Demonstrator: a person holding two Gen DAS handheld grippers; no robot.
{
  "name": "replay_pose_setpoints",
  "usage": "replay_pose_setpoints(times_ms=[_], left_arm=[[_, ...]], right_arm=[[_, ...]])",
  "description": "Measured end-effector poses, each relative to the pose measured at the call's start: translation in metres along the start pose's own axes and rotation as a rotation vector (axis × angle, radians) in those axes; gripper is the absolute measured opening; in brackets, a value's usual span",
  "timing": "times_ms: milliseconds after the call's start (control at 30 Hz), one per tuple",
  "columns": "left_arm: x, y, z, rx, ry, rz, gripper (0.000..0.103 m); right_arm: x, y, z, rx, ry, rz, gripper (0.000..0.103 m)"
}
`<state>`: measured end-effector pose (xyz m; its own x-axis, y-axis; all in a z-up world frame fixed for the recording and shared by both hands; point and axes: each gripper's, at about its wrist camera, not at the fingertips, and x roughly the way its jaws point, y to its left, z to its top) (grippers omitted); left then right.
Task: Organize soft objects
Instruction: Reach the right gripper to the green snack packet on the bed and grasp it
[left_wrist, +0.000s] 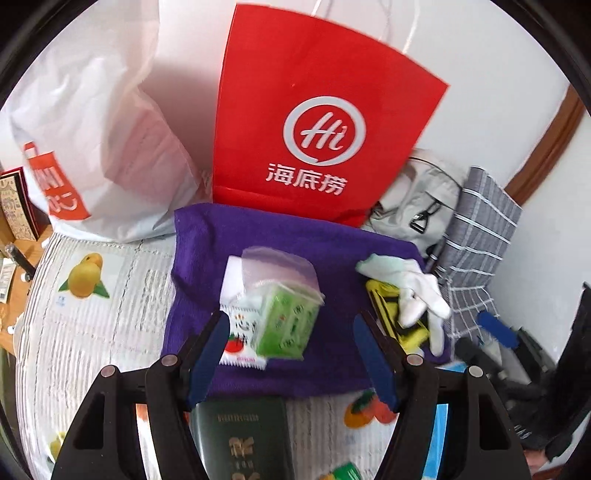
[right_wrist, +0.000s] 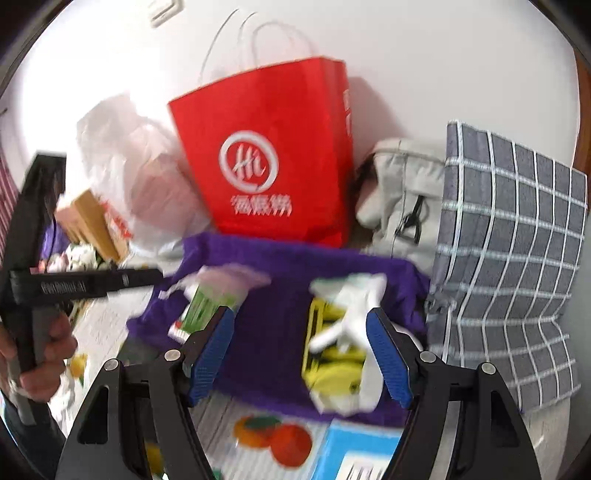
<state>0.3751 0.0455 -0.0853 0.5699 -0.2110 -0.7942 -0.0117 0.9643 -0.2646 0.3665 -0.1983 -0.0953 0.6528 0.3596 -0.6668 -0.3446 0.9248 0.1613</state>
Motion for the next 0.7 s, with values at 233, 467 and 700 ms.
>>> replay_pose_setpoints(times_ms=[233, 467, 700], left_arm=[[-0.037, -0.005, -0.038, 0.012, -0.029, 0.022, 0.068], [-0.063, -0.005, -0.083, 0.042, -0.044, 0.063, 0.068], [-0.074, 0.002, -0.125, 0.040, -0.028, 0.055, 0.068]], right_arm=[[-0.031, 0.015, -0.042, 0.038, 0.038, 0.023, 0.074], [-0.056, 0.032, -0.089, 0.037, 0.075, 0.012, 0.074], [-0.051, 0.060, -0.145, 0.029, 0.158, 0.053, 0.073]])
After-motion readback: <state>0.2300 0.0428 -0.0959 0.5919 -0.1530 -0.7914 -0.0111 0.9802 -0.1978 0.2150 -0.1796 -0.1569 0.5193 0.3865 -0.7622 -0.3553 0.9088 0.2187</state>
